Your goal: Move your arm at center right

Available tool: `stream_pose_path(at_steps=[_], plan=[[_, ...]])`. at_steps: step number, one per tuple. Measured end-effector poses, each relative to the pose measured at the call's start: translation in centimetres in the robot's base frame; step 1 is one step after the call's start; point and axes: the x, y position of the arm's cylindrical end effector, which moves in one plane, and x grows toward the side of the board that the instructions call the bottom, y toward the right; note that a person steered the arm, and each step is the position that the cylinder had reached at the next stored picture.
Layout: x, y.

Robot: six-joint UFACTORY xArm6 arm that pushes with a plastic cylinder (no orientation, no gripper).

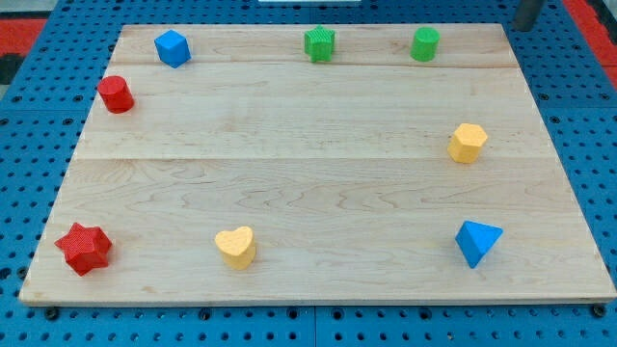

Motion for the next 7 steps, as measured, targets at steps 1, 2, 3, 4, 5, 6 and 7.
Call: stream_pose_path(at_steps=[1, 2, 3, 4, 5, 6, 7], plan=[[1.0, -4.8], [4.5, -5.9], [5.7, -4.6], [6.1, -3.1], [9.4, -1.0], [14.2, 1.0], [16.1, 0.7]])
